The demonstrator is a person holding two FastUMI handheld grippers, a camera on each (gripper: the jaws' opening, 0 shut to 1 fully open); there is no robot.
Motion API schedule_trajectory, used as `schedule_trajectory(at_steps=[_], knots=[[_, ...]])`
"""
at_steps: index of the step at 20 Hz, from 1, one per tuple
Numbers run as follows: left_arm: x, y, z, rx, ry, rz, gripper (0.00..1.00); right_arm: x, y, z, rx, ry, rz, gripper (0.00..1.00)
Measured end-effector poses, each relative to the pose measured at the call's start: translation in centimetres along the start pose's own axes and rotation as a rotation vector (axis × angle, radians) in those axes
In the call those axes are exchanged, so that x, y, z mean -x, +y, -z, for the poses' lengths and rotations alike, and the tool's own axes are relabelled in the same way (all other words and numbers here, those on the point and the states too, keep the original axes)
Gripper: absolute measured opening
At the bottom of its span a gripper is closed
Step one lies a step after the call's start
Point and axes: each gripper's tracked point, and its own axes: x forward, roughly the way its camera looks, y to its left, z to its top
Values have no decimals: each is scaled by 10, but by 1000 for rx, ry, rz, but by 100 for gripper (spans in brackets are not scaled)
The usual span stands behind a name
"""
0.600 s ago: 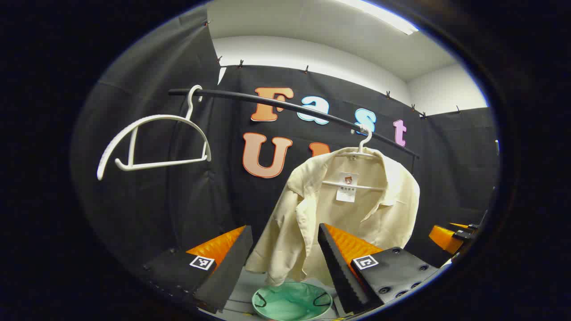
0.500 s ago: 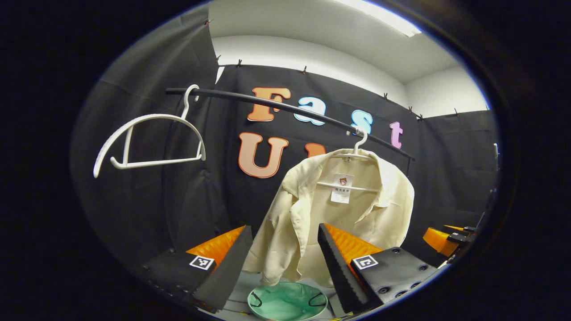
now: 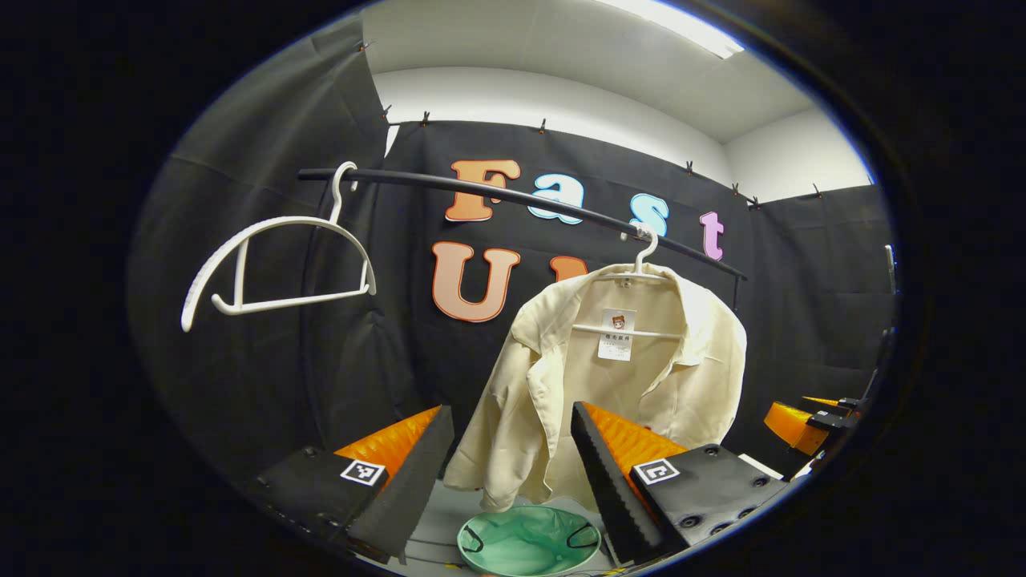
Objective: Grasp the clothes on the hanger with both hands and then place them into the laundry hamper below.
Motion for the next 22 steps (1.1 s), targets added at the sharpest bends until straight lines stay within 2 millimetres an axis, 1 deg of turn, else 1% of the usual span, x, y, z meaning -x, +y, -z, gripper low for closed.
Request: schedule_trajectory(at_steps=[4,7,8,9,12,17,22], knots=[[-1,6,6,-20,19,-13,96,-7,9,5,4,18,-6,95],[-6,8,10,-10,29,-14,96,-17,23,7,16,29,-11,95],[-6,9,10,-6,30,-13,100,-22,28,8,24,36,-14,95],[-6,9,10,-6,31,-12,97,-26,34,9,31,42,-17,95],[-5,15,10,-19,32,-16,96,-42,54,6,24,41,-50,95],[-2,28,12,-20,38,-38,96,-72,80,-9,26,13,-76,95],[-7,39,16,-27,50,-64,96,-107,102,-14,44,14,-53,95]])
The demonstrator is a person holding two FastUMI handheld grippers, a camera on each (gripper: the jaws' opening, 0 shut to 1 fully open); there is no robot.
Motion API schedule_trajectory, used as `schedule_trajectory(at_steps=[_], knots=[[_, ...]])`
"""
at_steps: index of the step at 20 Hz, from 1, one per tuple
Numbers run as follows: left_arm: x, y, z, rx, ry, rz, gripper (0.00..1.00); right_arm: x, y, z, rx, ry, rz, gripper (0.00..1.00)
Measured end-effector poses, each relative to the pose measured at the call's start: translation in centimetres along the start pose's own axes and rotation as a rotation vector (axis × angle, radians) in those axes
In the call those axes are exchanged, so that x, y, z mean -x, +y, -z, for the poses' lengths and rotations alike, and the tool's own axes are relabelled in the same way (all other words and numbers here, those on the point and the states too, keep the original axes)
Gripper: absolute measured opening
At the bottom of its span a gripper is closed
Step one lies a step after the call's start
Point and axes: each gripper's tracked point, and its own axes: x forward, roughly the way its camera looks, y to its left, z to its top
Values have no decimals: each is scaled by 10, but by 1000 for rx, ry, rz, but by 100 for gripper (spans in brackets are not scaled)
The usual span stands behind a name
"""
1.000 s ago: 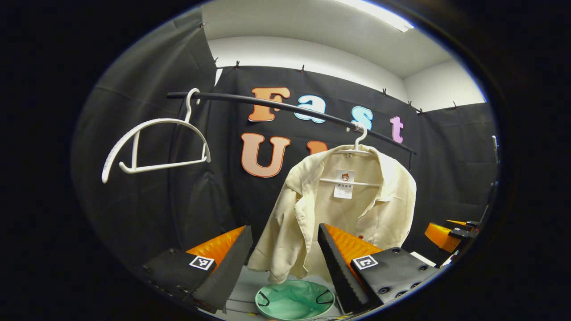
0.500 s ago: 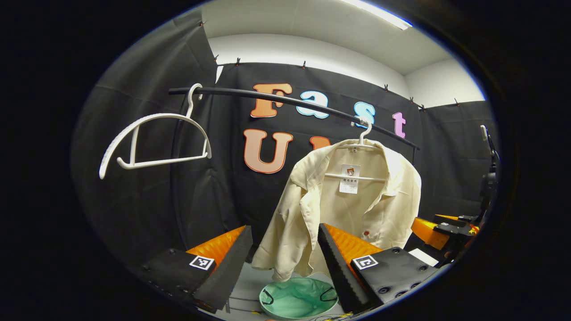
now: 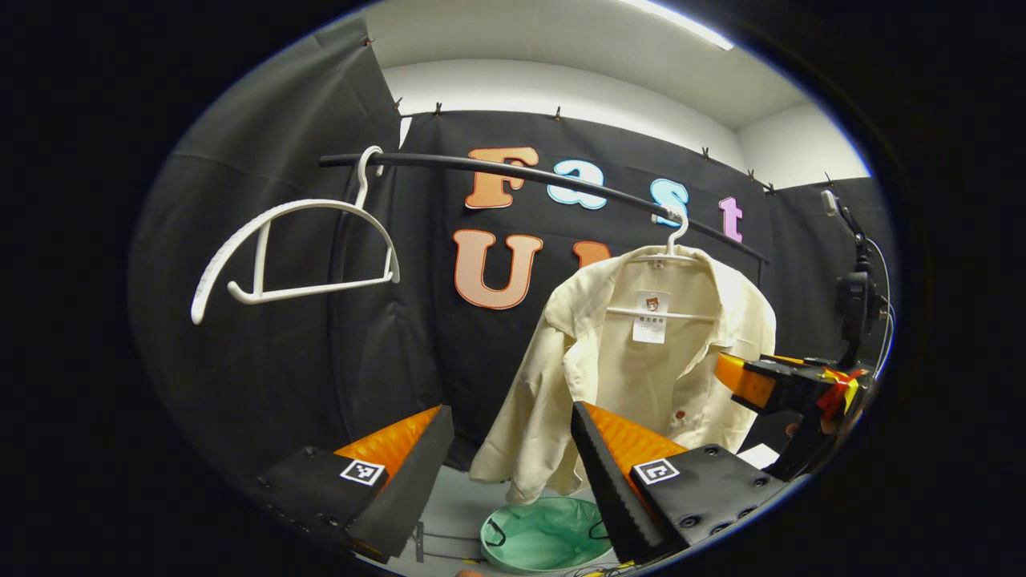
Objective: Grasp the clothes on the hanger with both hands and then place them into the laundry hamper below.
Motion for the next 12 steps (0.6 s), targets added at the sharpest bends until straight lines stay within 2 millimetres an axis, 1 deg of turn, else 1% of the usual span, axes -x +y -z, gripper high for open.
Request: schedule_trajectory(at_steps=[1,2,3,4,9,10,11,12], knots=[[0,0,3,-1,6,1,96,-8,2,0,2,1,6,95],[0,2,4,-1,10,0,100,-15,4,1,4,7,13,95],[-1,4,4,0,10,-6,100,-23,6,5,5,20,19,95],[-1,6,3,3,7,-12,97,-30,4,8,3,32,29,95],[-6,21,0,15,-6,-36,97,-67,-26,25,-26,83,123,95],[-7,22,-1,14,-7,-39,100,-75,-32,28,-31,81,130,95],[-9,24,-1,10,-6,-43,97,-83,-39,31,-39,78,134,95],[-11,24,-1,8,-4,-47,97,-90,-45,33,-50,76,135,95]])
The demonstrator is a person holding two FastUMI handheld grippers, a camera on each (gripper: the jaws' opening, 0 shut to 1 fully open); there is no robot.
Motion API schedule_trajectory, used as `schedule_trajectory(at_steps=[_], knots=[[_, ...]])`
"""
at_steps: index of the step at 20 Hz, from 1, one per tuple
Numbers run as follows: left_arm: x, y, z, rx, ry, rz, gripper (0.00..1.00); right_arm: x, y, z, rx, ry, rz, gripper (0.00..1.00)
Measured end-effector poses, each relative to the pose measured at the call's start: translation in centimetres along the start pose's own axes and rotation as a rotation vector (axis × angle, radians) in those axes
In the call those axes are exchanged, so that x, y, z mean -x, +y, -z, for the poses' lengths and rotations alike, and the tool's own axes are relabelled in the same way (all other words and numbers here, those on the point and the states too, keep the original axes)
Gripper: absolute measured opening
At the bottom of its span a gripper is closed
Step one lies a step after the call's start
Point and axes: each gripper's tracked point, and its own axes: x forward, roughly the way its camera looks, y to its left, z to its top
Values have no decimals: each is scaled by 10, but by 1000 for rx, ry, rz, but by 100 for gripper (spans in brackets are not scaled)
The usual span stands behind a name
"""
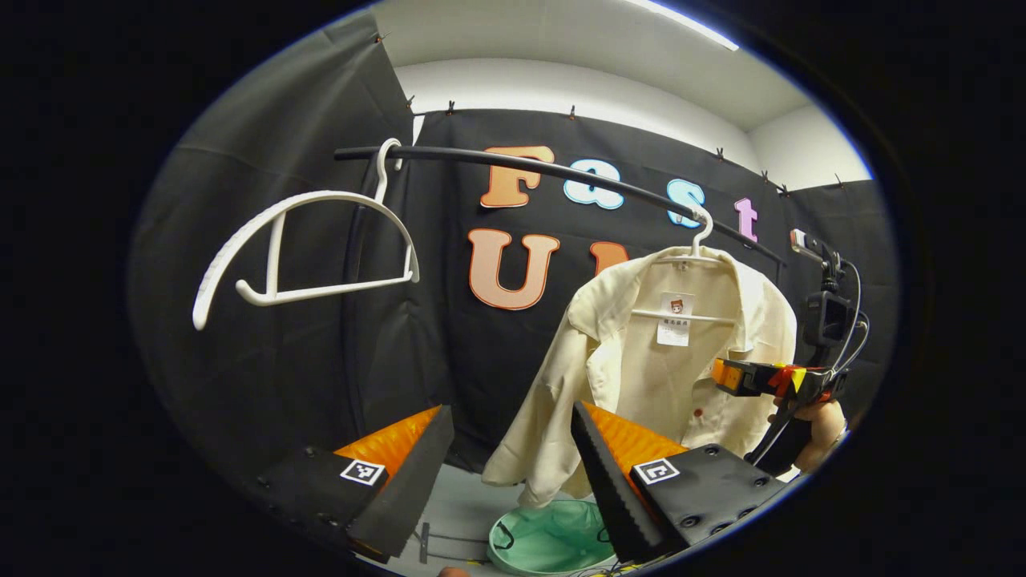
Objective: Grasp the clothes on the hanger with both hands and then place them into the laundry hamper below.
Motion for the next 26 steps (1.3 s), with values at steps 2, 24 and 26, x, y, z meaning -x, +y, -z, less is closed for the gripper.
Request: schedule_trajectory(at_steps=[2,24,26], knots=[[-3,-3,-1,-3,5,-2,100,-13,-4,-1,-22,-8,-12,95],[-75,-130,6,27,26,37,97,2,-7,1,-60,51,-466,5],[-92,-141,7,13,27,45,97,6,-13,-3,-68,45,-473,4]])
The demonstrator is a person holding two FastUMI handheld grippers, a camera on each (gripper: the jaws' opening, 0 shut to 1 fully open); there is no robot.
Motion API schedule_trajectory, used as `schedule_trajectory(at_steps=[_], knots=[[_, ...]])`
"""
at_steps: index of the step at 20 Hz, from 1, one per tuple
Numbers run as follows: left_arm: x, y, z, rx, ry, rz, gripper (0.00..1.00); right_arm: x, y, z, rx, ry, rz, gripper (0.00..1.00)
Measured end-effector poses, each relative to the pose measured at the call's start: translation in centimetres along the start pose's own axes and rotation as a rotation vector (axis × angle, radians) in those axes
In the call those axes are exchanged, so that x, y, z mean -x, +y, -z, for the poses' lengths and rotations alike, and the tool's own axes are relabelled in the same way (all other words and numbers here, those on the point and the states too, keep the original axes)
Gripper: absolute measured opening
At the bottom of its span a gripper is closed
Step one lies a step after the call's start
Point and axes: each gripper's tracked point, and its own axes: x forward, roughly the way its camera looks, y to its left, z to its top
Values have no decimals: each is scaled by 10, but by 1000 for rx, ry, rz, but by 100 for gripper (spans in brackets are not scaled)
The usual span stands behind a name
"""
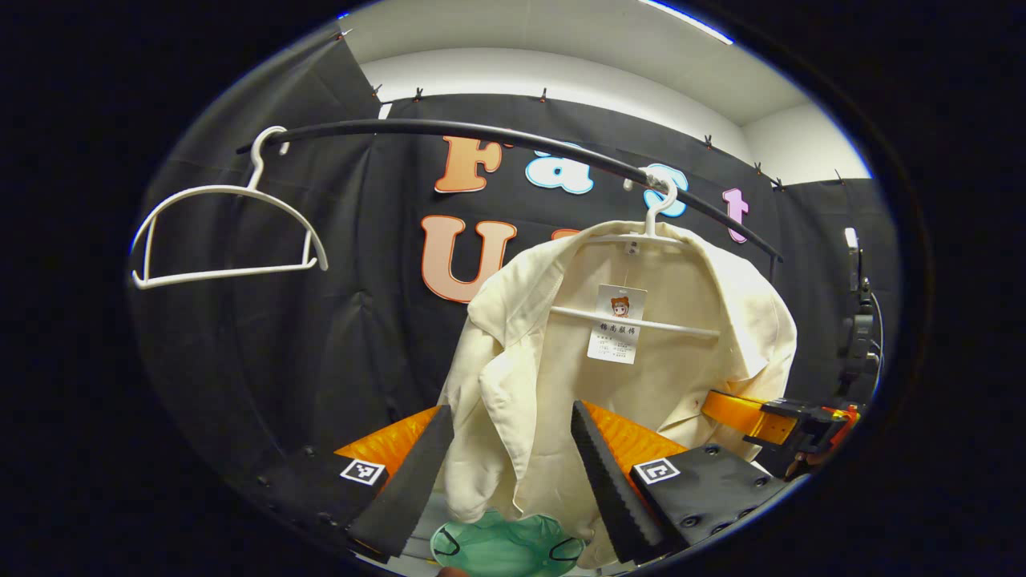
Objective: Grasp the clothes on the hanger with both hands and then place them into the laundry hamper below.
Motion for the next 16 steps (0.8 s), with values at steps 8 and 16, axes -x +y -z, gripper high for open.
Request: schedule_trajectory(at_steps=[8,16], knots=[[-78,-14,-1,-28,2,-15,100,20,-5,-9,-1,-27,-12,5],[-120,-12,4,-67,11,2,100,35,-2,-24,7,-67,21,4]])
